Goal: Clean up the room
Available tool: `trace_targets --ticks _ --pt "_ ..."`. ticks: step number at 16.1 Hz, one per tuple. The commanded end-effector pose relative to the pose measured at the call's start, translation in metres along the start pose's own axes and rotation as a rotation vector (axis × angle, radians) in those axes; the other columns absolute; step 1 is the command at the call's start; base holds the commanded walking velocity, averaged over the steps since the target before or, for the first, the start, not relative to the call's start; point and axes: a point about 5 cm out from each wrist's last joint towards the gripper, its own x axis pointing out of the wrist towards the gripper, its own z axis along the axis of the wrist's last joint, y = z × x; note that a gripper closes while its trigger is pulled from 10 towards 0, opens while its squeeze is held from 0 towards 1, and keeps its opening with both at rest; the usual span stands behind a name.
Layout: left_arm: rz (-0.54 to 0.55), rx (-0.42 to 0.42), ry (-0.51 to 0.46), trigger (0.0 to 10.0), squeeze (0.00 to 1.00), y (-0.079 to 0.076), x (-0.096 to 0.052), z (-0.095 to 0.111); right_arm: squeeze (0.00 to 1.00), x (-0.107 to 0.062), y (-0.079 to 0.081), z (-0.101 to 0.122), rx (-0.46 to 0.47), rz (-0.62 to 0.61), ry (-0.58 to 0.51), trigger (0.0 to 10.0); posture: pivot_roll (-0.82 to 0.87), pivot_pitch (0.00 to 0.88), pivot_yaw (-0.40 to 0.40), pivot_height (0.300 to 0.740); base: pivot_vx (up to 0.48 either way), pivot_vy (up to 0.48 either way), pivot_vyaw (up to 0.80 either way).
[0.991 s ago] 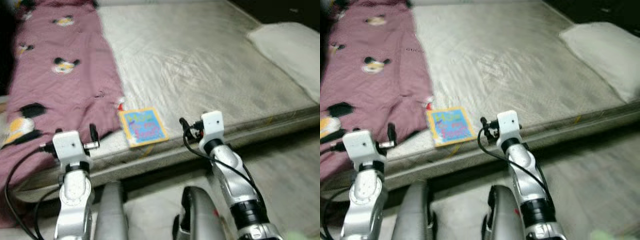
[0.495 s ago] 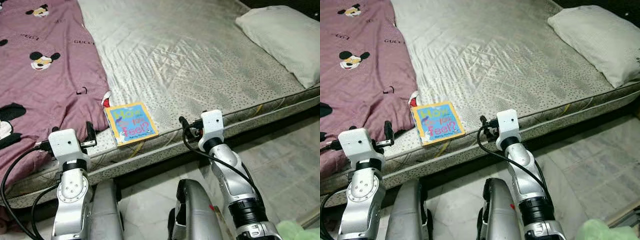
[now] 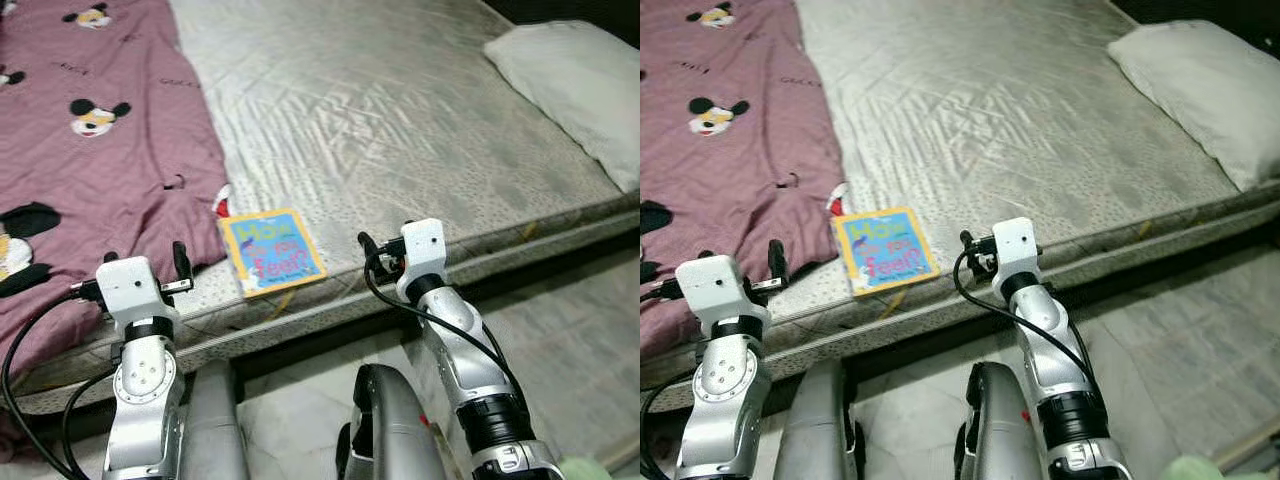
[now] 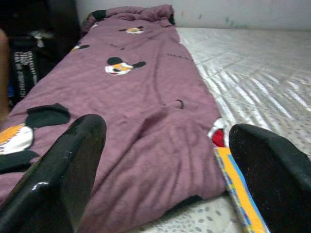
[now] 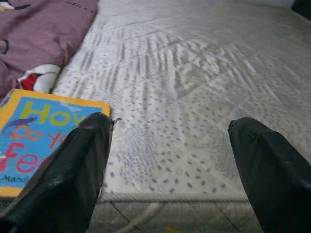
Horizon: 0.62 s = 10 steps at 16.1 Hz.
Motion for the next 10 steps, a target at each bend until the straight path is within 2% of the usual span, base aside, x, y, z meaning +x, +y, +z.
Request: trace_targets --ticks 1,4,7,10 --pt "-0.006 -0.007 -0.005 10.0 0.00 -0.0024 0.0009 0.0023 0.00 0.0003 -0.0024 0.0005 -0.024 0.006 -0.005 10.0 -0.01 0.115 -0.058 0.588 0.277 0.000 0.80" --pt "-0.009 -0.007 -0.004 10.0 0.00 -0.0026 0.0011 0.0023 0.00 0.0005 -0.0028 -0.0005 -0.019 0.000 0.001 10.0 -0.01 0.115 -0.057 0.588 0.277 0.000 0.76" --pt "-0.013 -0.012 0.000 10.0 0.00 -0.0033 0.0013 0.0018 0.00 0.0008 -0.0037 -0.0017 -0.013 -0.006 0.007 10.0 -0.01 0.115 -0.057 0.588 0.264 0.000 0.00" --pt "-0.015 -0.012 0.012 10.0 0.00 -0.0039 0.0012 0.0007 0.00 0.0004 -0.0036 -0.0021 -0.012 -0.009 0.008 10.0 -0.01 0.120 -0.058 0.588 0.000 0.000 0.00"
